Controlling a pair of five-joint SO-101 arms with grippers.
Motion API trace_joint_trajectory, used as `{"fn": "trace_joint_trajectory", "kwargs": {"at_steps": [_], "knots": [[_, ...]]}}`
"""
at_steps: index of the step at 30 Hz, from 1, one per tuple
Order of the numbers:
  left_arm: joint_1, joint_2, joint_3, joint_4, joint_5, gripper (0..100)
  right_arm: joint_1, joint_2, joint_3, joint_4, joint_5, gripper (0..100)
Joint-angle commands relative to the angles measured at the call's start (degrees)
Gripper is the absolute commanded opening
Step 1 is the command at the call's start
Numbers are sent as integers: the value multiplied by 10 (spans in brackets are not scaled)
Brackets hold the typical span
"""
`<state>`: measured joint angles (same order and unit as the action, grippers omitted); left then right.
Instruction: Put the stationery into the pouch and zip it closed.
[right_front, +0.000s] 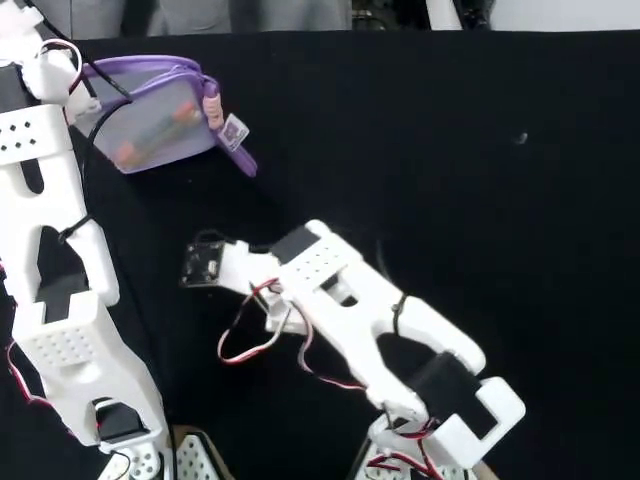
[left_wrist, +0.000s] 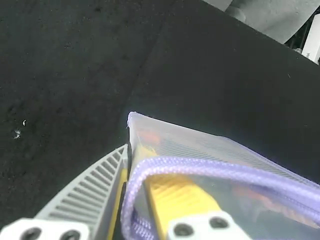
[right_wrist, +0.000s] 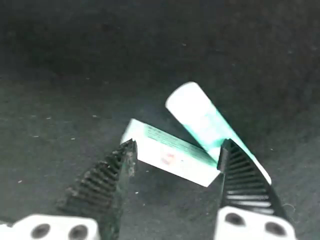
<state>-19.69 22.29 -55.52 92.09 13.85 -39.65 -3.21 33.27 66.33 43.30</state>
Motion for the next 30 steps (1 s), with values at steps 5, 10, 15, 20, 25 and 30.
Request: {"fn": "trace_joint_trajectory", "kwargs": {"at_steps": [5,10,15,20,25,30], "knots": [[-6,-4,-15,-11,-4,28,17,-43,-97,-15,82,217],[-6,-4,-15,-13,-4,28,18,7,-101,-18,128,177],[-6,-4,-15,-12,-4,28,44,42,-102,-18,169,181],[-6,-4,-15,-13,-3,28,53,83,-107,-22,188,187],[-6,-4,-15,-12,-3,28,54,146,-131,-50,188,186],[-6,-4,-15,-11,-4,28,54,203,-167,-49,186,162]]}}
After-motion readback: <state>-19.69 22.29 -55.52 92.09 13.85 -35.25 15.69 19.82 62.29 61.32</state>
